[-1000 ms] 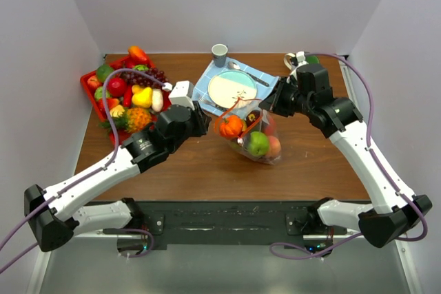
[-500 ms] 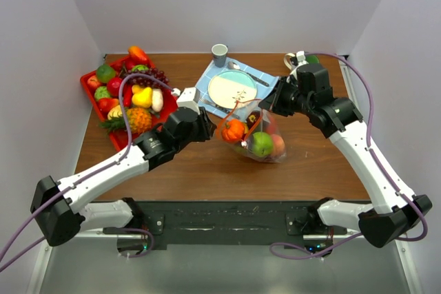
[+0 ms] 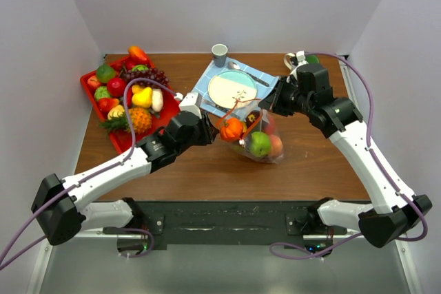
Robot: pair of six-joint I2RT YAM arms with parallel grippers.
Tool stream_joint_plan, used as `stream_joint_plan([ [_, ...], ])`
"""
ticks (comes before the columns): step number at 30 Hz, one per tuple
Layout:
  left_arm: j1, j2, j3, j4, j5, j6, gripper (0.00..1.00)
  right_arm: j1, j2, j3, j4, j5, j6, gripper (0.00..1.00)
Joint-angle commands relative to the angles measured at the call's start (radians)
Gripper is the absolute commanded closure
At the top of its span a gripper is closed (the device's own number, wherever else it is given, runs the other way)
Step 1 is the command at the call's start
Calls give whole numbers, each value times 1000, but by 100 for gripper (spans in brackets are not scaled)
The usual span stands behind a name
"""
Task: Place the food in the zip-top bag and seal the zipper
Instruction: Adjust the zipper food storage bag at the center of the board.
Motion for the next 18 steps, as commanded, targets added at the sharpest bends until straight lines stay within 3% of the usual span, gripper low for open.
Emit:
stream_joint_plan([
  [1,6,15,-13,98,9,-21,68,3,-15,24,79,-25,12,100],
  [3,6,17,-16,150,31,-16,76,1,-17,20,77,-27,10,100],
  [5,-2,32,25,185,49,-1,100,1,-18,9,82,-32,9,100],
  [11,-129,64,206,167,2,36,100,3,2,-54,97,-38,-8,100],
  [18,-128,81,235,42,-81,15,100,11,8,-36,33,70,-60,100],
])
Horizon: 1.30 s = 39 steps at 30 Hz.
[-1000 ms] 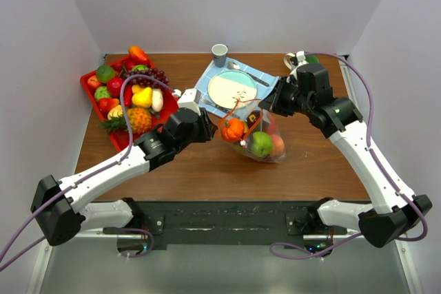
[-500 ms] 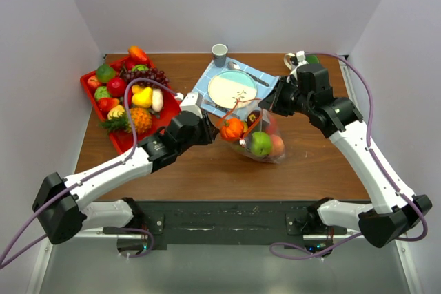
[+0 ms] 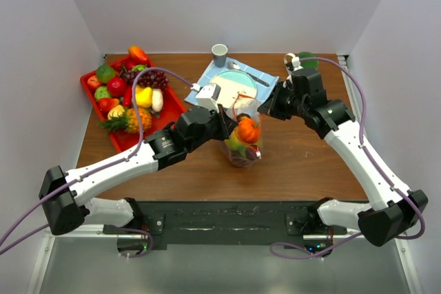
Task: Place the food in the zip-top bag and seal the zipper
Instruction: Adjust the zipper food storage bag at the center of the board.
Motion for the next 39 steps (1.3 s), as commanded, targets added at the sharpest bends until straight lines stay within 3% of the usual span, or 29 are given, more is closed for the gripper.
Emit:
stream_joint_plan([
  [1,5,-3,42,-13,-77,1,100,6,9,62,-16,73,-59,100],
  [7,-26,-59,29,-23,-67,-25,100,21,92,122,-11,61,-57,100],
  [10,18,-81,45,-86,-162,-25,100,134,86,101,23,105,-43,100],
  [12,49,-92,17,-47,-83,-28,100,170,88,90,24,118,-41,100],
  [17,-128,-87,-18,48,-110,-109,100,162,123,150,-26,220,-84,100],
  [21,-147,-148,-116,54,-182,-188,100,174,134,196,-23,162,-90,100],
  [27,-147,-214,-115,-31,-340,-234,100,199,68,78,21,103,-118,100],
  [32,-156,-149,-72,-5,-279,-225,100,222,91,90,29,20,-159,100],
  [39,-96,-164,-84,-28,-287,-222,100,257,69,92,9,61,-222,100],
])
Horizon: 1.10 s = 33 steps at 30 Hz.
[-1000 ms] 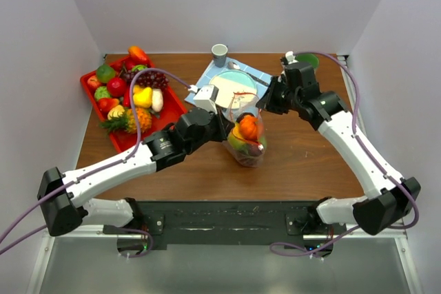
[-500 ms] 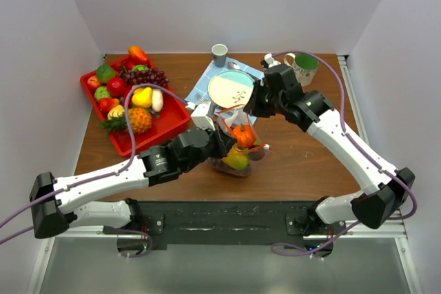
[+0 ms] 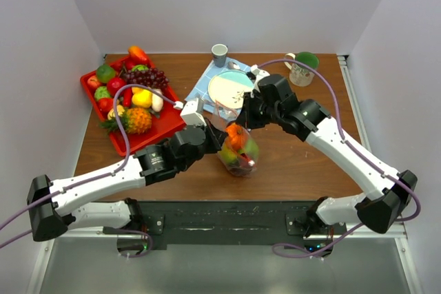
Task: Place the food in the zip-top bag and seal the zipper
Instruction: Adjust the zipper food storage bag at the center of the board.
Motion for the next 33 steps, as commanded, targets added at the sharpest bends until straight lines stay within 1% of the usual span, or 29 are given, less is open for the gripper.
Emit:
stream_joint_plan([
  [1,31,-4,48,41,-38,-9,100,5,-35,15,33,-41,-67,100],
  [3,31,22,67,28,-36,-26,100,5,-53,-6,65,-63,-78,94],
  [8,31,21,61,38,-39,-35,100,3,-99,-55,120,-37,-137,81],
  [9,31,22,61,31,-39,-37,100,3,-116,-64,136,-32,-147,76],
  [11,31,22,61,21,-36,-48,100,3,-133,-87,168,-31,-156,72],
  [15,31,21,55,13,-30,-57,100,3,-189,-135,234,-23,-170,57],
  [17,31,21,56,10,-30,-59,100,3,-252,-179,275,-11,-173,52],
  [18,31,21,58,8,-30,-59,100,3,-277,-198,291,1,-177,47],
  [19,31,24,59,7,-30,-60,100,5,-342,-219,306,1,-182,46],
  [22,31,30,73,2,-29,-60,100,5,-467,-331,381,1,-197,44],
  [23,32,36,85,-1,-29,-60,100,5,-566,-403,418,6,-202,42],
  [25,31,45,100,-15,-33,-57,100,5,-660,-475,446,17,-199,41],
  [26,31,53,113,-19,-36,-55,100,5,-752,-539,467,18,-193,40],
  [29,31,62,125,-24,-38,-54,100,5,-860,-630,484,14,-156,41],
  [30,32,64,130,-27,-39,-54,100,5,-918,-652,486,12,-130,42],
  [33,32,71,145,-39,-44,-54,100,5,-1013,-727,481,18,-84,43],
])
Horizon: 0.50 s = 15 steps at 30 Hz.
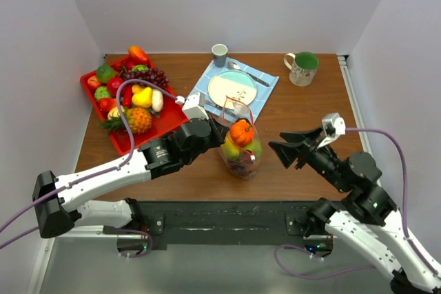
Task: Place the food in the zip-top bag and seal the zipper
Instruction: Adjust the zipper food storage bag at the center of the board.
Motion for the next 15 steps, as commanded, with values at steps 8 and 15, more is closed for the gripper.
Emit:
stream_joint_plan([
  [8,23,0,62,-11,-42,-12,100,2,-165,-217,56,13,119,47],
  [15,69,-10,47,-19,-28,-14,100,2,-136,-235,50,-33,113,47],
])
